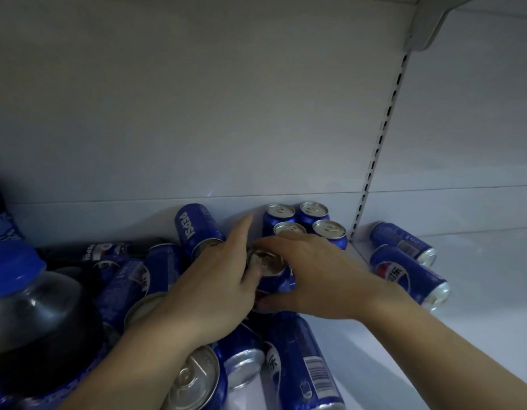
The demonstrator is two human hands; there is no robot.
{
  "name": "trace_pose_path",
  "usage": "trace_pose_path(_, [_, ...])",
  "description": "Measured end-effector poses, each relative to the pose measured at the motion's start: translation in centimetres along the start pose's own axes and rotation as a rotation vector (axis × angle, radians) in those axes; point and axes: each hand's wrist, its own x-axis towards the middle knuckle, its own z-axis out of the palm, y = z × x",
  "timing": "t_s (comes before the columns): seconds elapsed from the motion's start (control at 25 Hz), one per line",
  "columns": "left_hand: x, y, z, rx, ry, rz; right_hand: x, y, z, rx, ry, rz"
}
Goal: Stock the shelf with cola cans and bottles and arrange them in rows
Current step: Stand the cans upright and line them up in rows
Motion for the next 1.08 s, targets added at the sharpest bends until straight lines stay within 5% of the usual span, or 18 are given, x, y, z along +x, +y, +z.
trace_pose_path(0.32, [-0.3,0.1,-0.6,0.059,0.164,-0.12,5.4,-0.7,-4.7,0.058,0.15,0.082])
trace_pose_path(0.64, [-0.5,0.0,-1.1,0.054,0.165,-0.161,12.8,1.0,-1.7,-0.274,-0.197,0.236])
trace_pose_path(1.08, [-0.2,0.0,-1.1,-0.019,0.146,-0.16,12.9,0.2,0.6,-0.448,-0.21,0.153])
